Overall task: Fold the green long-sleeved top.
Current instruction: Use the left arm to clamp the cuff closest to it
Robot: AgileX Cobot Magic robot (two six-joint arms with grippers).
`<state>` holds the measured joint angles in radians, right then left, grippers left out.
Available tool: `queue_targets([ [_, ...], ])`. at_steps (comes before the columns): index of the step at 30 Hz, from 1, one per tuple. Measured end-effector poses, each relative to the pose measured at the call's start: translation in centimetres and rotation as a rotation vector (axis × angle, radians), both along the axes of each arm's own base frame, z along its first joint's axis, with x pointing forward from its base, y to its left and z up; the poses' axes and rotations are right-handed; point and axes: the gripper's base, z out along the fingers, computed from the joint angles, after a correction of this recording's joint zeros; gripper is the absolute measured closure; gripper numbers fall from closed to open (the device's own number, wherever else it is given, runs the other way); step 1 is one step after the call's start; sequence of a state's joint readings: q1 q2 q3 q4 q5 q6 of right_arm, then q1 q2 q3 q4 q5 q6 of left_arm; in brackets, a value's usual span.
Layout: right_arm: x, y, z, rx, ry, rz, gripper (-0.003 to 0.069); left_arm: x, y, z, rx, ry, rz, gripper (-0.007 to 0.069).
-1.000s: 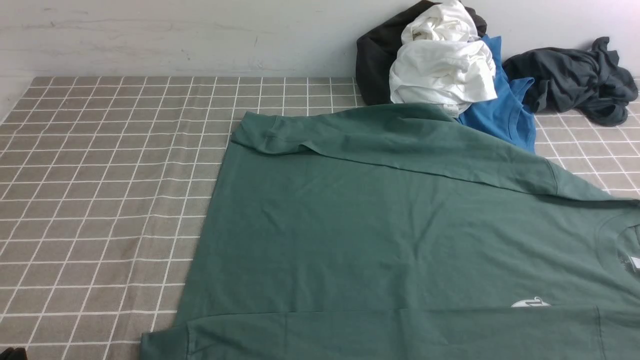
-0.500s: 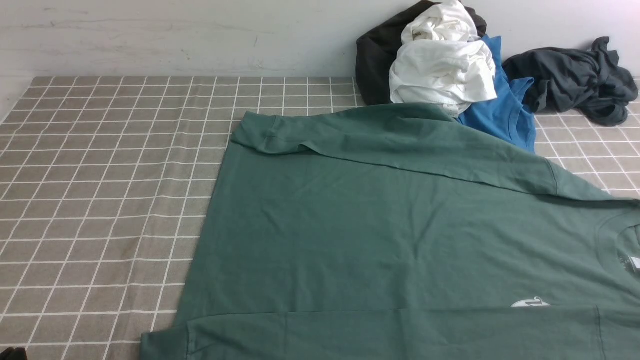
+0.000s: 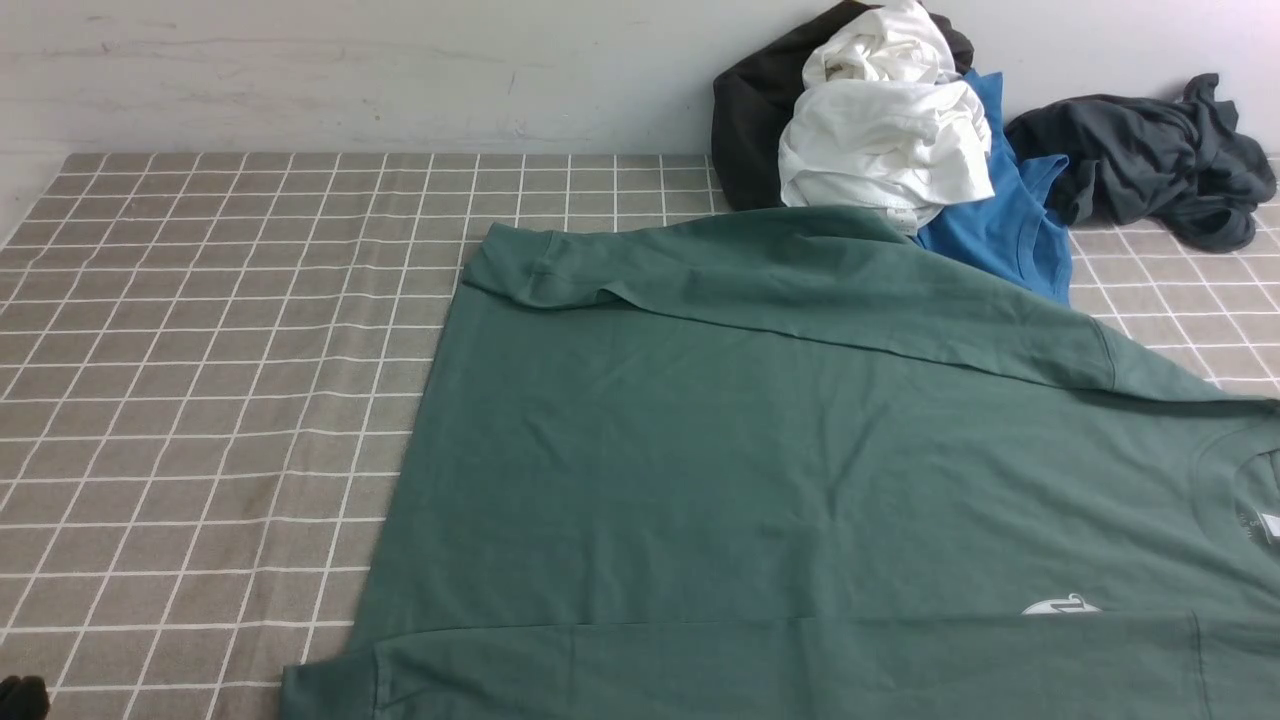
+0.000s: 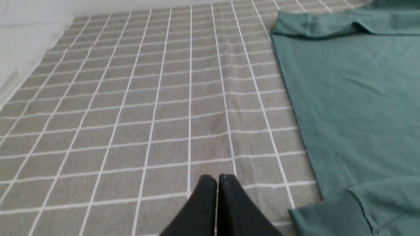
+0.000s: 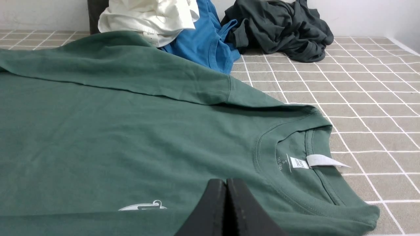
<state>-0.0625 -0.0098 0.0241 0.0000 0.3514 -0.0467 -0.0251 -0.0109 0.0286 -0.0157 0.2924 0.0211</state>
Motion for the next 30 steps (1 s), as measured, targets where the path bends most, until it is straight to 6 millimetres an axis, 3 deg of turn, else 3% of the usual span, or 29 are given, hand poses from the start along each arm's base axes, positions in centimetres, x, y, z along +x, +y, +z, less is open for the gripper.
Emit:
queue_targets([
  [4,0.2,0.0,1.1,-0.008,-0.125,0.003,0.0673,0.2,0.0,1.7,-0.002,-0.187,0.003,0.0632],
  [11,-0.7,0.2,5.6,0.032,-0.642,0.023,0.0673,-0.5,0.1,5.6,-0.01,-0.63,0.01,0.0631],
  [13,-1.0,0.2,6.1,0.057,-0.707,0.029,0.0673,-0.7,0.1,6.1,-0.012,-0.686,0.01,0.0631],
  [14,-1.6,0.1,7.0,0.086,-0.825,0.036,0.0673,-1.3,0.1,7.0,-0.032,-0.802,0.009,0.0631],
  [17,-2.1,0.0,7.6,0.117,-0.919,0.032,0.0673,-2.0,0.2,8.1,-0.117,-0.926,-0.01,0.0631],
  [18,-2.5,-0.2,8.1,0.145,-0.976,0.024,0.0673,-2.6,0.2,9.8,-0.197,-0.975,-0.034,0.0631],
  [20,-2.7,-0.3,8.7,0.163,-1.001,0.018,0.0673,-2.9,0.2,11.2,-0.227,-0.982,-0.044,0.0631],
  [21,-2.9,-0.3,10.2,0.17,-1.024,0.018,0.0673,-3.6,0.2,14.3,-0.252,-0.988,-0.055,0.0631],
  [23,-2.9,-0.1,12.8,0.13,-1.031,0.033,0.0673,-3.6,0.1,17.7,-0.252,-0.916,-0.051,0.0631],
  [25,-2.8,0.1,14.4,0.091,-1.014,0.047,0.0673,-3.2,0.1,19.5,-0.24,-0.854,-0.044,0.0631],
  [27,-1.3,0.7,17.3,-0.027,-0.882,0.077,0.0673,-1.2,0.0,22.1,-0.2,-0.693,-0.022,0.0631],
  [28,-1.1,0.7,17.5,-0.035,-0.867,0.078,0.0673,-1.0,0.0,22.2,-0.195,-0.678,-0.02,0.0631],
  [30,1.0,0.7,18.8,-0.088,-0.693,0.074,0.0673,1.5,0.0,22.4,-0.19,-0.497,0.004,0.0631],
])
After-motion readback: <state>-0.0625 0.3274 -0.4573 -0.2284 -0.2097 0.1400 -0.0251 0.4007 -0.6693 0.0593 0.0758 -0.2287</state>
